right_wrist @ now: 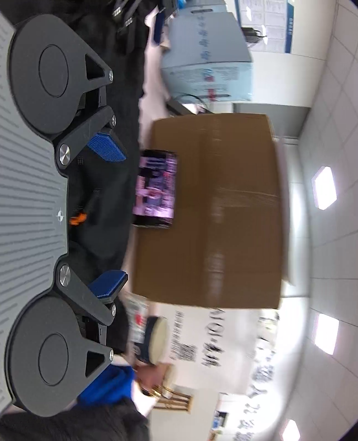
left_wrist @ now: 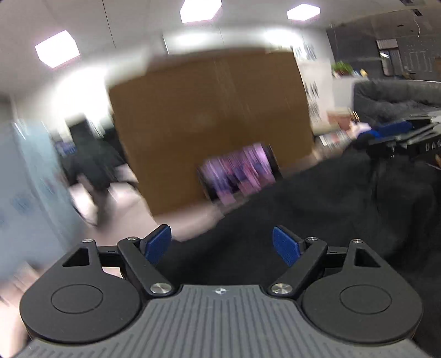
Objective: Fold clothes
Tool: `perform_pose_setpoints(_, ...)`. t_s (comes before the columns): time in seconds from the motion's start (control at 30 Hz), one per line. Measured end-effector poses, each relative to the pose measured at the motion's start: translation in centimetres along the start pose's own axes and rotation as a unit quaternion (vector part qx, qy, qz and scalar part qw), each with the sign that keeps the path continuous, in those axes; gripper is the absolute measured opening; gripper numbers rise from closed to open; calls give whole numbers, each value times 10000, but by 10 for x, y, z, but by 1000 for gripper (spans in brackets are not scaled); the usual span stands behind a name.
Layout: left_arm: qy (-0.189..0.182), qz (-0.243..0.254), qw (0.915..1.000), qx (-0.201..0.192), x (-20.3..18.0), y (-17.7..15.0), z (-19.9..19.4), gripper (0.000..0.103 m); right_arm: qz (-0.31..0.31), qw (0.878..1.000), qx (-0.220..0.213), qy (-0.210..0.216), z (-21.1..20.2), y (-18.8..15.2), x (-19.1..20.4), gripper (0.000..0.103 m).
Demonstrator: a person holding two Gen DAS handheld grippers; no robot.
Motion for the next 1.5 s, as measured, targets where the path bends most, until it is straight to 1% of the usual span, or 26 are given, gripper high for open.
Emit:
perform_pose_setpoints(0.07,-232,-98,9992,300,-1,-7,12,79,-43,9997,228,109,8,-5,0,86)
perform_pose_setpoints(0.1,-276,-133,9988,380,-1,-7,15,81,-70,9993,337,143,12,-7,0,86)
perform_pose_setpoints(0.13,-315,-168,9986,398,0,-8,15,83,-98,9989,442,156,15,-10,0,86)
perform_pose_setpoints(0.23,-454,-321,9969,548,3,-11,20,86,-122,9964,836,97,27,-14,2,86)
perform_pose_setpoints(0.33,-532,-431,9958,606,5,-13,22,86,-160,9919,1258,18,39,-18,4,93)
perform_pose_setpoints(0.4,-521,-429,9959,609,4,-13,22,87,-228,9907,1343,-37,41,-19,7,95)
perform_pose_setpoints(0.77,-490,-413,9961,605,3,-12,26,88,-290,9901,1367,-100,45,-25,8,99)
perform_pose_setpoints(1.5,-481,-398,9963,595,5,-12,25,88,-355,9900,1356,-170,44,-23,12,100)
Point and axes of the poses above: each gripper's, at about its wrist camera, not at the fingertips, and z roughly the way its jaws point, x to its left, y to its top, the point moved 2 cm from there along z, roughly the way its jaws point, and after that the axes turned 8 degrees about x, right-handed, at the moved point
